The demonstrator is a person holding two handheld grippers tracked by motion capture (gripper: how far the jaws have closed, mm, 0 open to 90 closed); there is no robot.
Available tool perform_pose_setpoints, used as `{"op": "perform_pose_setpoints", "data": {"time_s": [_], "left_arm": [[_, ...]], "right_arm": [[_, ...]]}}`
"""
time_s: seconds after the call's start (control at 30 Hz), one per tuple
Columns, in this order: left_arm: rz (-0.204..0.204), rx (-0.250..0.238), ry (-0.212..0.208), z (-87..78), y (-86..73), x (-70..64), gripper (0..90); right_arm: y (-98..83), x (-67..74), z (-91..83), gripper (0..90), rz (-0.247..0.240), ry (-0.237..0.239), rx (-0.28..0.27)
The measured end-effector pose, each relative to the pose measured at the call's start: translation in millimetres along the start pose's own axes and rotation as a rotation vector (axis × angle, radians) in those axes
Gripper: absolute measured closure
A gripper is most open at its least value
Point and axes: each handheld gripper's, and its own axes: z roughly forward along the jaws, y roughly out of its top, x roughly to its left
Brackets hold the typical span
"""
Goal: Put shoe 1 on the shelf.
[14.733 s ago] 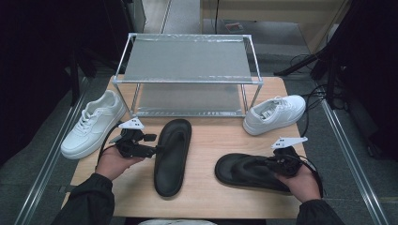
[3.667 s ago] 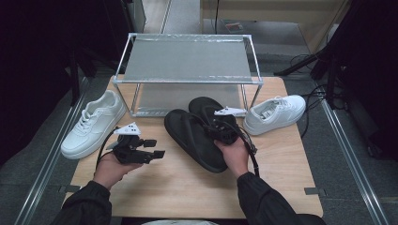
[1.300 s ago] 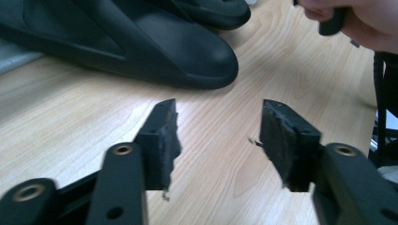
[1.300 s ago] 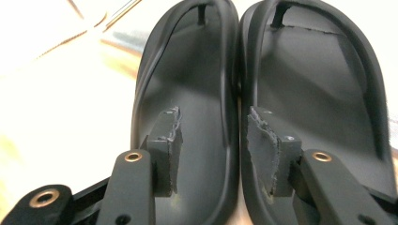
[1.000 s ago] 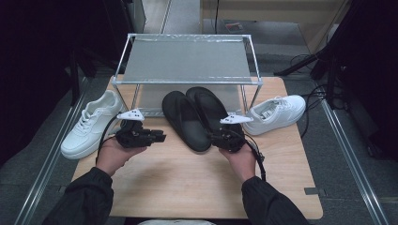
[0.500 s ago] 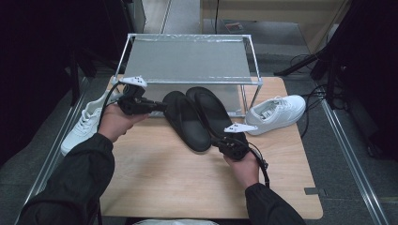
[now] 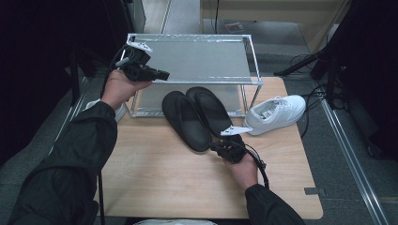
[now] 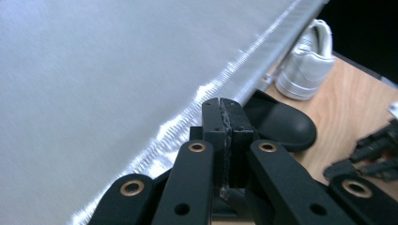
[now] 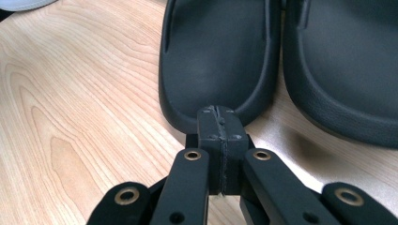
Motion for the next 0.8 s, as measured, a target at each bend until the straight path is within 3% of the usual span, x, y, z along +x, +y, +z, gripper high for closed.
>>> {"op": "perform_pose_setpoints", "data": {"time_s": [0.1, 0.17, 0.27, 0.4, 0.47, 0.6, 0.8], "left_arm": [[0.021, 0.006, 0.025, 5.0, 4.5, 3.3, 90.0], [0.039, -0.012, 0.023, 8.3, 6.1, 6.7, 90.0], [0.046, 0.013, 0.012, 15.2, 5.4, 7.3, 90.0], [0.044, 0.043, 0.008, 21.5, 3.8, 9.8, 90.0], [0.015, 0.068, 0.016, 26.7, 1.8, 15.6, 90.0], [-0.001, 0.059, 0.004, 27.3, 0.7, 18.4, 90.0], [0.013, 0.059, 0.014, 27.5, -0.6, 19.1, 90.0]], "right_arm": [[0.3, 0.4, 1.5, 90.0, -0.001, 0.004, 0.007], [0.1, 0.1, 3.3, 90.0, -0.007, -0.006, 0.013], [-0.4, 1.0, 5.0, 90.0, -0.019, -0.002, 0.027], [1.4, 1.7, 11.0, 90.0, -0.039, -0.006, 0.030], [1.2, 0.8, 13.6, 90.0, -0.044, -0.021, 0.043], [3.5, -1.1, 18.4, 90.0, -0.043, -0.032, 0.060], [7.5, -0.3, 23.6, 90.0, -0.037, -0.023, 0.058]]}}
